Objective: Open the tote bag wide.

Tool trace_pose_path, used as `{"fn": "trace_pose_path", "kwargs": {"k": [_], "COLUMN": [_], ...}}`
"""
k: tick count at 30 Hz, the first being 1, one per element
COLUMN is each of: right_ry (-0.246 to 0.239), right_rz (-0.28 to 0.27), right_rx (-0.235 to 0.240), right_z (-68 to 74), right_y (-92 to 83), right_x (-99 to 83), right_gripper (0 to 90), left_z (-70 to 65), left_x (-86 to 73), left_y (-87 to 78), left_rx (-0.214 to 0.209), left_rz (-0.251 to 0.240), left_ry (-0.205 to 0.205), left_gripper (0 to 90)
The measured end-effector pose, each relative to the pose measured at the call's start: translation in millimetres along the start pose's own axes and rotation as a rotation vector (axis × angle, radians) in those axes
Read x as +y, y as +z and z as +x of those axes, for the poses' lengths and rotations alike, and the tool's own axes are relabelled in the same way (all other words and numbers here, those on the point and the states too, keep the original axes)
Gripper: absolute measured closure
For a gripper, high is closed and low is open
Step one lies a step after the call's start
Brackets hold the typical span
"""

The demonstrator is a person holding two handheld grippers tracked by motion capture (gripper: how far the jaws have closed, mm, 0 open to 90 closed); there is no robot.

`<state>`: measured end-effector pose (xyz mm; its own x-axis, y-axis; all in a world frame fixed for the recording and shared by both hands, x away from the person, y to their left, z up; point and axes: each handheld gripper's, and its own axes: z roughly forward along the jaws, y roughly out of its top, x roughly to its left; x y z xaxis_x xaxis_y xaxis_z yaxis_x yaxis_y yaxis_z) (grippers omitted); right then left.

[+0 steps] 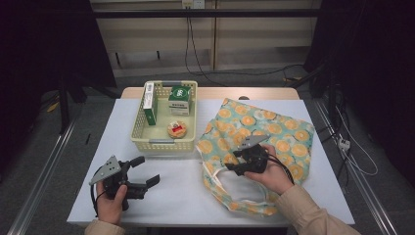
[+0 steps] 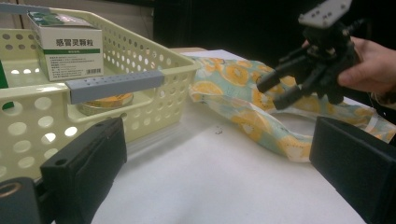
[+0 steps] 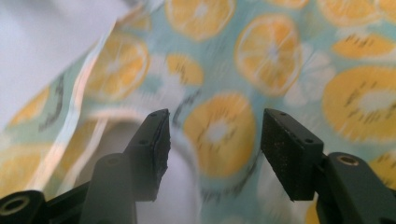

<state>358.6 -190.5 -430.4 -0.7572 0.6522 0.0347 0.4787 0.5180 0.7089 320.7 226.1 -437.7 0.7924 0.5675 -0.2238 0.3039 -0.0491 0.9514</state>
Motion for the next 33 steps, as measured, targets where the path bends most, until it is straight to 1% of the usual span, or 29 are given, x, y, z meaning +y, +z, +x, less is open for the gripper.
{"fn": "trace_pose_path", "kwargs": {"k": [2,4,6,7,8,9,10,11,12,13,14,15,16,19,20,21,22,23,24,26,27,28,30,31,32,33], "right_ry": [-0.020,-0.037,-0.011,-0.011,-0.009,-0.001,0.007,0.006,0.008,0.022,0.031,0.025,0.030,0.074,0.077,0.082,0.081,0.100,0.114,0.106,0.119,0.146,0.192,0.192,0.197,0.192], "right_rz": [0.035,0.038,0.036,0.043,0.037,0.026,0.021,0.022,0.020,0.018,0.013,0.010,0.009,-0.008,-0.012,-0.012,-0.008,-0.014,-0.016,-0.004,-0.014,-0.020,-0.045,-0.053,-0.059,-0.066], "right_rx": [-0.015,-0.042,-0.042,-0.046,-0.038,-0.024,-0.024,-0.024,-0.026,-0.037,-0.038,-0.053,-0.079,-0.107,-0.119,-0.146,-0.159,-0.156,-0.171,-0.226,-0.246,-0.261,-0.255,-0.251,-0.237,-0.208], "right_z": [3.0,4.0,1.5,-0.1,-1.4,-3.2,-4.5,-5.9,-8.5,-11.2,-14.2,-17.1,-20.2,-33.6,-38.3,-43.5,-47.5,-53.4,-58.6,-69.2,-76.2,-82.7,-92.2,-92.4,-90.2,-86.8], "right_y": [0.9,1.2,1.0,1.4,1.7,1.8,1.8,2.2,2.7,3.2,3.9,4.4,4.5,7.4,8.6,10.0,10.7,12.3,13.1,14.5,14.9,14.5,13.1,12.1,11.5,11.0], "right_x": [-9.3,-18.0,-24.8,-27.0,-28.8,-29.9,-30.5,-30.4,-29.9,-29.8,-29.7,-29.3,-29.0,-28.4,-27.5,-25.9,-25.1,-24.2,-23.1,-20.6,-19.9,-19.4,-19.1,-17.8,-16.8,-15.4], "right_gripper": [44.1,53.1,60.5,63.1,68.4,75.6,84.0,88.9,89.6,90.0,90.0,90.0,90.0,90.0,90.0,90.0,90.0,90.0,90.0,90.0,90.0,90.0,90.0,90.0,90.0,90.0], "left_z": [0.3,0.3,-0.4,-0.8,-0.9,-0.9,-1.1,-1.1,-1.2,-0.9,-0.9,-0.5,0.0,0.4,0.4,0.2,0.2,0.3,0.6,1.0,1.4,1.8,2.1,2.3,2.8,2.8], "left_x": [-0.2,0.1,0.2,0.3,0.3,0.3,0.2,0.2,0.2,0.3,0.2,0.0,0.1,-0.2,-0.3,-0.3,-0.3,-0.2,-0.4,-0.7,-0.9,-0.9,-0.7,-0.7,-0.7,-0.9], "left_y": [-0.1,-0.4,0.0,0.3,0.5,0.6,0.8,0.8,0.7,0.4,0.1,0.0,-0.2,0.3,0.9,1.2,1.4,1.4,1.5,1.6,1.6,1.3,0.5,0.3,0.0,-0.2], "left_rx": [-0.001,-0.001,0.001,-0.003,-0.002,-0.003,-0.002,-0.002,-0.001,-0.003,-0.002,0.001,0.001,-0.003,-0.006,-0.008,-0.008,-0.009,-0.007,-0.006,-0.006,-0.005,-0.004,-0.002,-0.003,-0.002], "left_rz": [0.003,0.002,-0.003,-0.001,0.001,0.002,0.000,0.001,0.000,0.000,-0.001,-0.003,-0.002,0.003,0.005,0.005,0.004,0.004,0.001,0.000,-0.001,0.001,-0.001,-0.003,-0.005,-0.006], "left_ry": [-0.003,-0.001,-0.003,-0.005,-0.004,-0.003,-0.003,-0.002,-0.003,-0.002,-0.004,-0.003,0.001,-0.002,-0.002,-0.004,-0.004,-0.004,-0.004,-0.008,-0.009,-0.007,-0.012,-0.012,-0.009,-0.015], "left_gripper": [3.6,3.6,3.6,3.6,3.6,3.6,3.6,3.6,3.6,3.6,3.6,3.6,3.6,3.6,3.6,3.6,3.6,3.6,3.6,3.6,3.6,3.6,3.6,3.6,3.6,3.6]}}
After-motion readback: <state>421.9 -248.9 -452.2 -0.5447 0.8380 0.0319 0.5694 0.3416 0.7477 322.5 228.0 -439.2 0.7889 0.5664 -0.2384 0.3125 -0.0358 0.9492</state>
